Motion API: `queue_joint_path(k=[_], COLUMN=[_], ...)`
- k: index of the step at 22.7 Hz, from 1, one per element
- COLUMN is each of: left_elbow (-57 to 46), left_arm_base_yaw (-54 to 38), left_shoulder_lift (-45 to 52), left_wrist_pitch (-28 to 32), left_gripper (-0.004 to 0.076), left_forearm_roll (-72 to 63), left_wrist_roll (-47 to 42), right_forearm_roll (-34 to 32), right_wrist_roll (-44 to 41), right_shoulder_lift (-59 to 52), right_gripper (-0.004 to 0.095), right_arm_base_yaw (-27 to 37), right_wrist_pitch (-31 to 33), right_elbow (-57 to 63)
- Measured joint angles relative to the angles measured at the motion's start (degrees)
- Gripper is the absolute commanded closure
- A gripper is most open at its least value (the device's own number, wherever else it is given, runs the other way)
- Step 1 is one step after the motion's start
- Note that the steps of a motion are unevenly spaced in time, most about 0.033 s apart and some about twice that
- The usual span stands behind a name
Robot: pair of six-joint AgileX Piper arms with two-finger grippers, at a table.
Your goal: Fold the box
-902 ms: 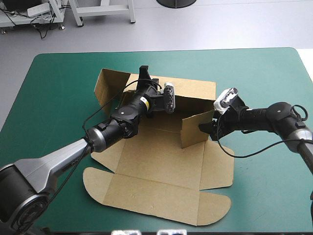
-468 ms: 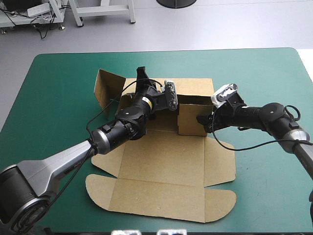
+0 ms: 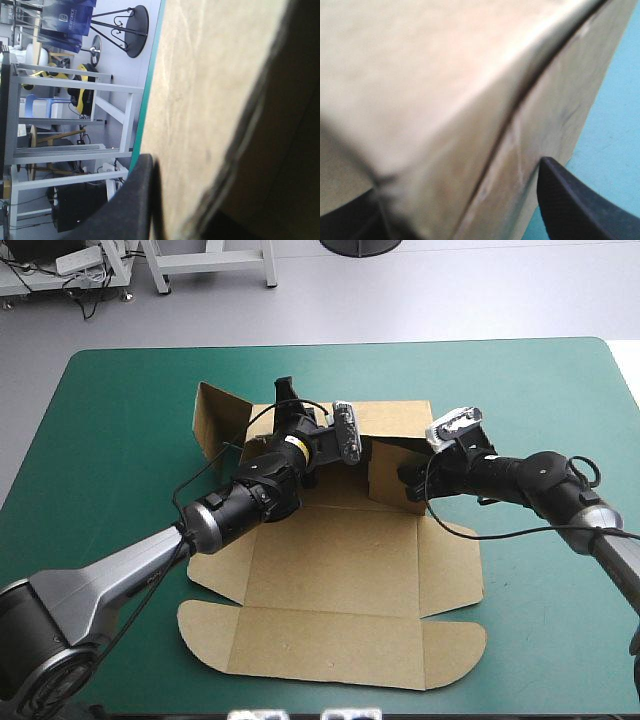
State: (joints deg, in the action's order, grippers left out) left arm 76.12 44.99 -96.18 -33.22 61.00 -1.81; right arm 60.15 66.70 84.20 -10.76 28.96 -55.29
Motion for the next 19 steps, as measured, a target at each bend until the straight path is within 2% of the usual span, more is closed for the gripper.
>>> queue_joint_path(k=[5,6,7,9,11,12,13,14,15,16,17,19], left_elbow=[0.21,0.21,0.21,0.28,0.28,0.28,0.28,0.28,0.28,0.28,0.28,0.1], left_arm_base_yaw=[0.26,0.26,0.26,0.26,0.37,0.56,1.05,1.69,1.91,2.5,2.82,4.44], left_shoulder_lift=[0.11,0.14,0.22,0.33,0.39,0.43,0.62,0.68,0.68,0.74,0.74,0.89], left_wrist_pitch=[-1.4,-1.4,-1.4,-1.4,-1.68,-1.96,-2.73,-3.96,-4.27,-5.26,-5.92,-8.46], left_gripper=[0.0709,0.0709,0.0709,0.0708,0.0699,0.0643,0.0533,0.0463,0.0312,0.0255,0.015,0.0122], left_forearm_roll=[-2.79,-3.13,-3.47,-4.29,-5.17,-5.55,-6.27,-7.46,-8.45,-10.31,-10.95,-12.83], left_wrist_roll=[0.6,0.69,0.75,1.02,2.13,2.94,3.79,4.88,5.56,6.63,6.77,6.84], right_forearm_roll=[0.15,0.15,0.15,0.03,-0.29,-0.57,-0.82,-1.0,-1.0,-1.12,-1.12,-1.12], right_wrist_roll=[-3.66,-3.85,-4.0,-4.29,-4.29,-4.24,-4.24,-4.46,-4.84,-5.46,-5.78,-6.2], right_shoulder_lift=[0.0,0.0,0.0,0.0,0.0,0.0,0.0,0.0,0.0,0.0,0.0,0.0], right_gripper=[0.0569,0.0627,0.0748,0.0894,0.0923,0.0922,0.0922,0.0922,0.0922,0.0922,0.0922,0.0922], right_arm_base_yaw=[-0.16,-0.16,-0.16,-0.01,0.05,0.05,0.05,0.05,0.05,0.05,0.05,0.05], right_wrist_pitch=[-1.62,-1.45,-1.23,-0.82,-1.07,-1.28,-1.4,-1.53,-1.53,-1.57,-1.57,-1.46], right_elbow=[-0.06,-0.06,-0.11,-0.15,-0.17,-0.25,-0.25,-0.25,-0.25,-0.25,-0.25,-0.25])
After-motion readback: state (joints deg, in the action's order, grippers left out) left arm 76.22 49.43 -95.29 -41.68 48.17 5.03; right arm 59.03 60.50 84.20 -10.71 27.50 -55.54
